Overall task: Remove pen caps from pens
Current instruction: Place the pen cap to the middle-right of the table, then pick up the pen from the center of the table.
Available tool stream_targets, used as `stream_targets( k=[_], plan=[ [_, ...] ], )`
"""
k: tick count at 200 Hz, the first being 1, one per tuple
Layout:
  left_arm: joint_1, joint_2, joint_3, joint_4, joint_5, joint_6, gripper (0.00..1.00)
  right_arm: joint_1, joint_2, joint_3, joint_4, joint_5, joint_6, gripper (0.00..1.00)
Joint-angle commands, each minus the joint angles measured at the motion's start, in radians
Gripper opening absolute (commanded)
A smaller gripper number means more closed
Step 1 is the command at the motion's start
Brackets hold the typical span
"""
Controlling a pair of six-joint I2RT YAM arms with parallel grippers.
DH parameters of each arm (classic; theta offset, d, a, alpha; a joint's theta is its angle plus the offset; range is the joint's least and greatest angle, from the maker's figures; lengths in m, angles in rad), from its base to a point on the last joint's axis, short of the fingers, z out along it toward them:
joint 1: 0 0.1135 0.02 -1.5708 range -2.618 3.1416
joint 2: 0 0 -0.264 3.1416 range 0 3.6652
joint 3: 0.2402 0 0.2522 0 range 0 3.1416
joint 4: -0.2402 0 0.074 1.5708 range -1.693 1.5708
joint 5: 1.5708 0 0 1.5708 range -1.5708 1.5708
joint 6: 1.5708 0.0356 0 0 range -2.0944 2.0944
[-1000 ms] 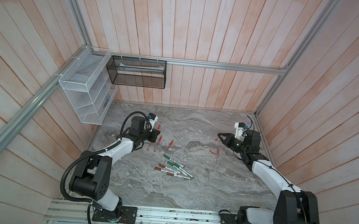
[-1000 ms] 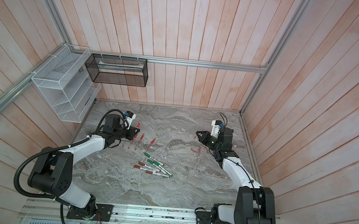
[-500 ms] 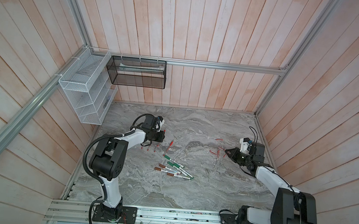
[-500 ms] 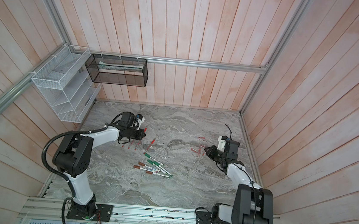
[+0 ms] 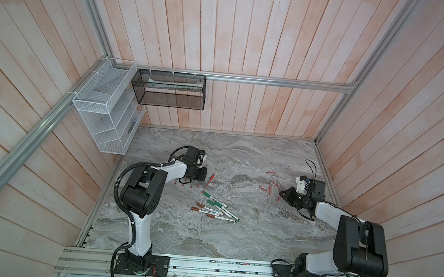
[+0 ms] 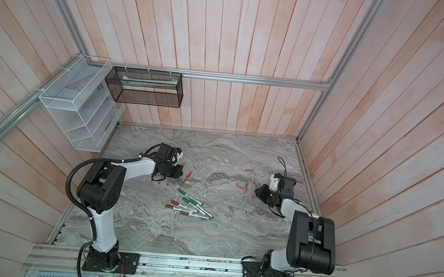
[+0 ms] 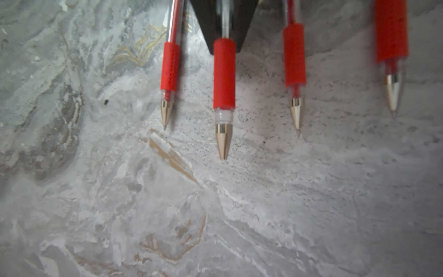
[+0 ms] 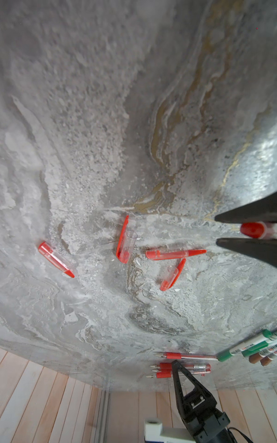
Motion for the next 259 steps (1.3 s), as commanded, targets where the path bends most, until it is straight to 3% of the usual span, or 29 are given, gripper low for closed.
stream_targets(
  k=[1,59,118,150,182,215,259],
  plan=[
    [-0.003,0.007,-0.013,0.006,-0.023,0.001,0.01,-0.006,0.016,0.003,0.001,0.021,-0.031,0.02],
    [-0.012,-0.012,-0.019,0.003,-0.023,-0.013,0.16,-0.006,0.004,0.017,-0.030,0.061,-0.042,0.22],
    [-0.016,-0.086,-0.054,0.018,-0.004,-0.029,0.28,0.035,-0.112,0.045,-0.121,0.141,-0.041,0.31],
    [-0.017,-0.175,-0.093,0.047,0.007,-0.033,0.31,0.182,-0.156,0.114,-0.188,0.193,-0.069,0.35],
    [-0.017,-0.294,-0.177,0.115,0.020,-0.014,0.47,0.377,-0.112,0.208,-0.238,0.281,-0.084,0.39],
    [-0.004,-0.432,-0.289,0.225,0.026,0.105,0.59,0.559,-0.026,0.307,-0.253,0.342,-0.114,0.46],
    [0.141,-0.508,-0.313,0.254,0.082,0.083,0.76,0.738,0.141,0.460,-0.273,0.356,-0.158,0.50]
  ],
)
